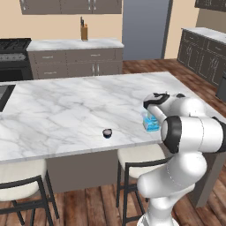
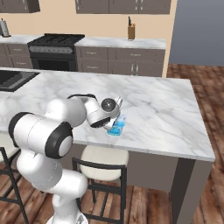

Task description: Stack the yogurt containers by placing the smaller containers on top of the larger containers.

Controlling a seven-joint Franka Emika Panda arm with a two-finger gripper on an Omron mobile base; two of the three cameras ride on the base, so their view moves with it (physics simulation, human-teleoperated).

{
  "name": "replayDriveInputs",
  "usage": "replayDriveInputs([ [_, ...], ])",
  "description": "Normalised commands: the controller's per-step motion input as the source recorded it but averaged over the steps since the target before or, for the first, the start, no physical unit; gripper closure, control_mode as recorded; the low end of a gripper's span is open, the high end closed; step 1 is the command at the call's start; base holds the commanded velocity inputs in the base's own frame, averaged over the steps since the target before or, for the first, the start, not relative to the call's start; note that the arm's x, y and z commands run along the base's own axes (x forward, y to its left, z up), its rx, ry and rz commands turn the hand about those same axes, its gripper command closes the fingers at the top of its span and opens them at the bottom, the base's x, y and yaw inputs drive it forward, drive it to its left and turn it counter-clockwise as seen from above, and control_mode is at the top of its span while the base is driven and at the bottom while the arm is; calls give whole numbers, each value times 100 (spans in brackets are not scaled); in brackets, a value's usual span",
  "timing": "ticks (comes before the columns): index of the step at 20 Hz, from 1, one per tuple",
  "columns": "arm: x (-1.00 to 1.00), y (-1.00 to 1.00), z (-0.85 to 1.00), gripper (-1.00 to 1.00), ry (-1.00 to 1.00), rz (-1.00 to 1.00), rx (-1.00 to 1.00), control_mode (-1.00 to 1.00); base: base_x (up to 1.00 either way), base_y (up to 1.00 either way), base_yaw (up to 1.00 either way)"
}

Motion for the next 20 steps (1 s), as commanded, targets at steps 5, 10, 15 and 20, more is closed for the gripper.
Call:
replayDriveInputs([
  [5, 16, 0, -19, 100, -2, 0, 0, -100, 0, 0, 0],
  [10, 8, 0, -10, 100, 0, 0, 0, -100, 0, 0, 0],
  [15, 0, -1, -2, 100, 0, 0, 0, -100, 0, 0, 0],
  [20, -5, -2, -2, 100, 0, 0, 0, -100, 0, 0, 0],
])
